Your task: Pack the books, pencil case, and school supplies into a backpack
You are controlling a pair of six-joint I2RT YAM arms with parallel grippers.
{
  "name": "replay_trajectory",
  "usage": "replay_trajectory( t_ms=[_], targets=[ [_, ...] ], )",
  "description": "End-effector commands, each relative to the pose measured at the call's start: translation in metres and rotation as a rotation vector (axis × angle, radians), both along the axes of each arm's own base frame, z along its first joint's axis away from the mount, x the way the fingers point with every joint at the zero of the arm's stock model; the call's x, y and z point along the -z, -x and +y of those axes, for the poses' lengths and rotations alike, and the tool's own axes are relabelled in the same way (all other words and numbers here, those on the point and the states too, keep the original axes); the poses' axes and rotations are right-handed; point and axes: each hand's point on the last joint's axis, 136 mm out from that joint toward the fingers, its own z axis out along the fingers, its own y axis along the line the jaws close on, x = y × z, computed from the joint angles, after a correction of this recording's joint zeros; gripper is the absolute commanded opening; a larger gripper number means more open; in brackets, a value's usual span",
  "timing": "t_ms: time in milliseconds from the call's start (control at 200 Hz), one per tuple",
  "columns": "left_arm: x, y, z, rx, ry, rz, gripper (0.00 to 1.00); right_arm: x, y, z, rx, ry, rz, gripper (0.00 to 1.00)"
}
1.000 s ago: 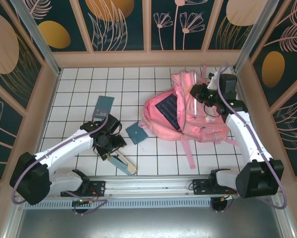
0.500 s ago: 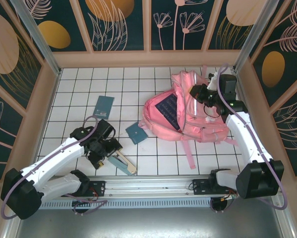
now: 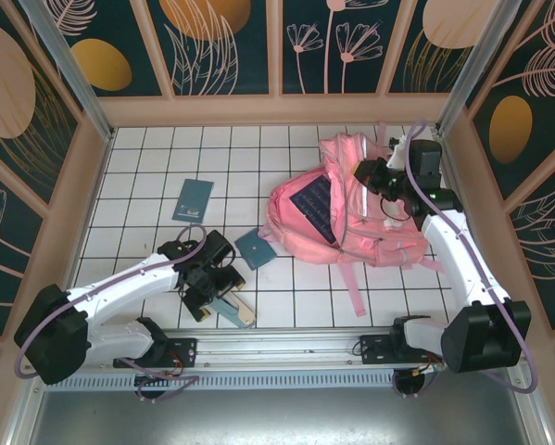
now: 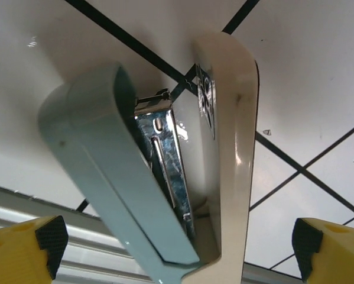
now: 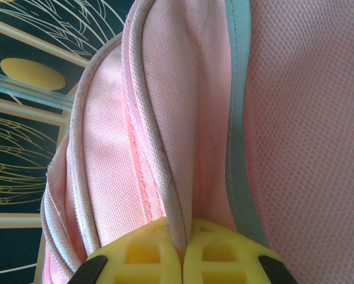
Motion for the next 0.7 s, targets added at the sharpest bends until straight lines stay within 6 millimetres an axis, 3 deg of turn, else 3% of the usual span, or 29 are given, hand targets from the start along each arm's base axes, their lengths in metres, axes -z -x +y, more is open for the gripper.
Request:
replay_trajectory(
  t_ms=[0,415,611,696],
  targets=[
    [0.012,0.004,-0.005,-0.049,0.025,0.029,0.99,-0.035,0.003,0.0,0.0,0.001,-0.136,0.0],
    [0.031,-0.01,-0.008,-0.144,-0.003,0.023,0.93,-0.029,0.001,0.004,-0.009,-0.001,-0.127,0.0],
    [0.03,-0.019,0.002,-0.187,-0.063,-0.001,0.83,-0.027,0.001,0.003,-0.004,0.009,-0.124,0.0],
    [0.028,-0.027,0.007,-0.211,-0.073,-0.027,0.71,-0.026,0.001,0.003,-0.004,0.014,-0.121,0.0]
  ],
)
